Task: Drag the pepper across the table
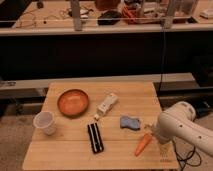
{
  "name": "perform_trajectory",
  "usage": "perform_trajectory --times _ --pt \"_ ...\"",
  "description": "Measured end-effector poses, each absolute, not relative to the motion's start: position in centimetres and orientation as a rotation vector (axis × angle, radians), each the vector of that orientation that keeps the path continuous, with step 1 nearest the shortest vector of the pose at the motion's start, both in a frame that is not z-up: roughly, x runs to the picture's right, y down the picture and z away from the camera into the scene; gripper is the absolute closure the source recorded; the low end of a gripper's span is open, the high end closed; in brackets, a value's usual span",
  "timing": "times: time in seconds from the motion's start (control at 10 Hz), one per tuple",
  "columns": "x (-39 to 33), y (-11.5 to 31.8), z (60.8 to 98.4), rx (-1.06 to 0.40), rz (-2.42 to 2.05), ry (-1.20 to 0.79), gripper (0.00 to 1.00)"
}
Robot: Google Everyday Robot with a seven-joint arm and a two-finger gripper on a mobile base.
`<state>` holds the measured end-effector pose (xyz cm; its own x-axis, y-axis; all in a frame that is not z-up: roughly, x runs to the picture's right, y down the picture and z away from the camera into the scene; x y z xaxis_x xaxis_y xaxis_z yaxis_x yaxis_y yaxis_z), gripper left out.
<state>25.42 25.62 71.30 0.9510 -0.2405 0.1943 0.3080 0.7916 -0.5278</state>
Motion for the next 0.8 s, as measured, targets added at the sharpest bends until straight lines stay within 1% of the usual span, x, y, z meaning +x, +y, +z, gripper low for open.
perform_trajectory --times 0.3,0.8 --pt "24.8 27.0 72.3 -0.589 -0.319 -0.151 0.20" --pt "24.4 27.9 73.1 -0.591 -0.357 -0.188 0.20"
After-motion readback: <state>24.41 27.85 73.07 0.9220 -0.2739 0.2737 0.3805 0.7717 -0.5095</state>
